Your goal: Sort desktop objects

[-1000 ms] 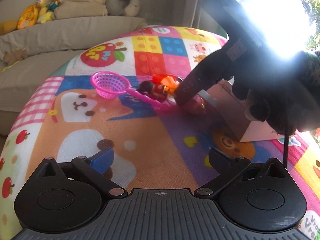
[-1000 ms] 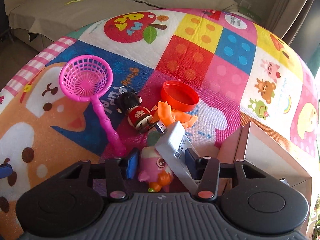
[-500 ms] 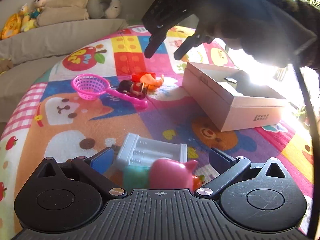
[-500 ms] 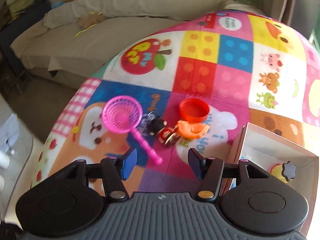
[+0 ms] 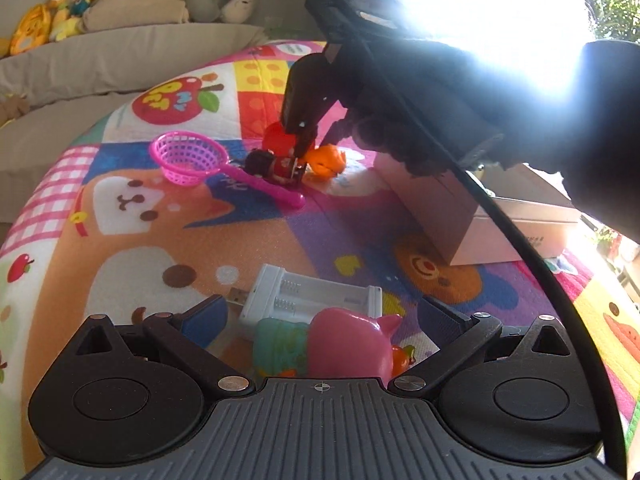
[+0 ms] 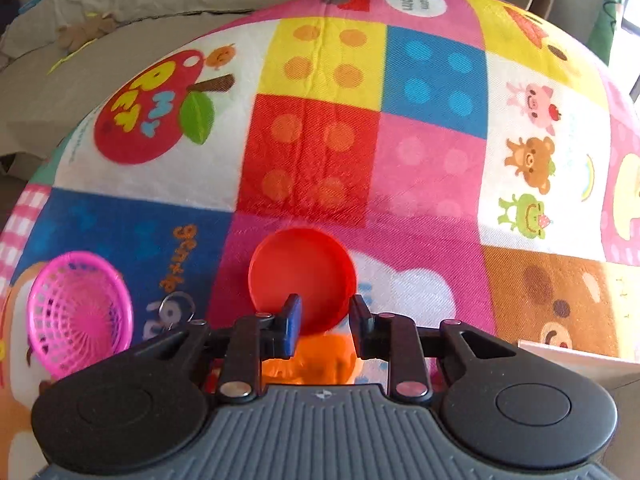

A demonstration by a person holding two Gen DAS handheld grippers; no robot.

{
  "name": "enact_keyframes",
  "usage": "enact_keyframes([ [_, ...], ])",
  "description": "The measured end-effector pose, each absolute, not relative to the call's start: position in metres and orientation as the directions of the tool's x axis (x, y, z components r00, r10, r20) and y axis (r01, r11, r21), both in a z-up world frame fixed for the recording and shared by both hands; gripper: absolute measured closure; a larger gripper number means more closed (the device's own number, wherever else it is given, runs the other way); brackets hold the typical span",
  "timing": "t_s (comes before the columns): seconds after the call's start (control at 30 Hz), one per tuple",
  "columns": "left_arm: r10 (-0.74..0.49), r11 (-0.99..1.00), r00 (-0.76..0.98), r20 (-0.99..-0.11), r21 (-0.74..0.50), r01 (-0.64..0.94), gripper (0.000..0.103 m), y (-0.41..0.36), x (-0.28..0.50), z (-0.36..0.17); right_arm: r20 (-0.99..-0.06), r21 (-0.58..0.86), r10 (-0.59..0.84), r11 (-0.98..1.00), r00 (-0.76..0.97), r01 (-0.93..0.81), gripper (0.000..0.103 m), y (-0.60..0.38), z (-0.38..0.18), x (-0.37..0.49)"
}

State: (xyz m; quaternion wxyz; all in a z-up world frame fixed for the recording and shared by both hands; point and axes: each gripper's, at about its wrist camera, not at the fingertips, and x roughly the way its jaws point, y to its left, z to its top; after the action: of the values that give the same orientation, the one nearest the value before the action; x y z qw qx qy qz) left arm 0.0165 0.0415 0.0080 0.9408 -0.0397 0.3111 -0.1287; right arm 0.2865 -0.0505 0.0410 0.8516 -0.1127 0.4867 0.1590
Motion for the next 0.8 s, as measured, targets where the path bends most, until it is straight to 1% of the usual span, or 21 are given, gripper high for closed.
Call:
enact_keyframes([
  [0.1, -0.268, 0.963, 0.772, -0.576, -0.154, 0.219, 0.000, 0.041, 0.016, 0.008, -0.900, 0.021, 0.215, 0.891, 0.380, -0.453, 0.078, -0.051, 0.042, 0.243],
  [0.2, -0.273, 0.962, 0.768, -0.579, -0.154, 0.225, 0.000, 0.040, 0.017, 0.008, -0.910, 0.046, 0.254, 0.847, 0.327, -0.530, 0.078, -0.052, 0.043, 0.194],
  [0.27, -0.270, 0.963, 0.768, -0.580, -0.151, 0.225, 0.000, 0.039, 0.017, 0.008, -0.909, 0.086, 0.290, 0.833, 0.299, -0.546, 0.078, -0.060, 0.049, 0.168],
  [0.33, -0.259, 0.966, 0.773, -0.579, -0.147, 0.213, 0.000, 0.040, 0.016, 0.009, -0.892, 0.121, 0.332, 0.830, 0.307, -0.544, 0.078, -0.072, 0.059, 0.149],
  [0.4, -0.244, 0.970, 0.782, -0.574, -0.147, 0.195, 0.000, 0.042, 0.013, 0.010, -0.851, 0.142, 0.379, 0.833, 0.364, -0.535, 0.078, -0.094, 0.075, 0.125],
  [0.47, -0.231, 0.973, 0.783, -0.577, -0.156, 0.172, 0.000, 0.047, 0.010, 0.012, -0.805, 0.116, 0.394, 0.838, 0.444, -0.532, 0.076, -0.113, 0.088, 0.104],
  [0.53, -0.228, 0.973, 0.778, -0.585, -0.162, 0.164, 0.000, 0.052, 0.004, 0.015, -0.766, 0.069, 0.376, 0.854, 0.521, -0.516, 0.064, -0.130, 0.094, 0.087],
  [0.6, -0.229, 0.973, 0.770, -0.595, -0.152, 0.171, 0.000, 0.055, -0.006, 0.017, -0.732, 0.016, 0.346, 0.870, 0.587, -0.493, 0.059, -0.148, 0.094, 0.069],
  [0.67, -0.220, 0.975, 0.761, -0.611, -0.118, 0.187, 0.000, 0.055, -0.019, 0.019, -0.697, -0.014, 0.330, 0.881, 0.637, -0.473, 0.057, -0.165, 0.094, 0.054],
  [0.7, -0.210, 0.977, 0.758, -0.617, -0.098, 0.190, 0.000, 0.054, -0.025, 0.019, -0.668, -0.029, 0.319, 0.892, 0.672, -0.452, 0.054, -0.175, 0.095, 0.047],
  [0.73, -0.196, 0.979, 0.755, -0.626, -0.075, 0.191, 0.000, 0.053, -0.031, 0.019, -0.635, -0.039, 0.306, 0.905, 0.710, -0.424, 0.046, -0.185, 0.095, 0.041],
  [0.77, -0.183, 0.980, 0.750, -0.635, -0.059, 0.188, 0.000, 0.052, -0.035, 0.018, -0.599, -0.043, 0.287, 0.921, 0.747, -0.388, 0.040, -0.196, 0.096, 0.037],
  [0.8, -0.172, 0.982, 0.746, -0.643, -0.051, 0.182, 0.000, 0.052, -0.037, 0.017, -0.562, -0.043, 0.259, 0.939, 0.786, -0.340, 0.030, -0.209, 0.096, 0.035],
])
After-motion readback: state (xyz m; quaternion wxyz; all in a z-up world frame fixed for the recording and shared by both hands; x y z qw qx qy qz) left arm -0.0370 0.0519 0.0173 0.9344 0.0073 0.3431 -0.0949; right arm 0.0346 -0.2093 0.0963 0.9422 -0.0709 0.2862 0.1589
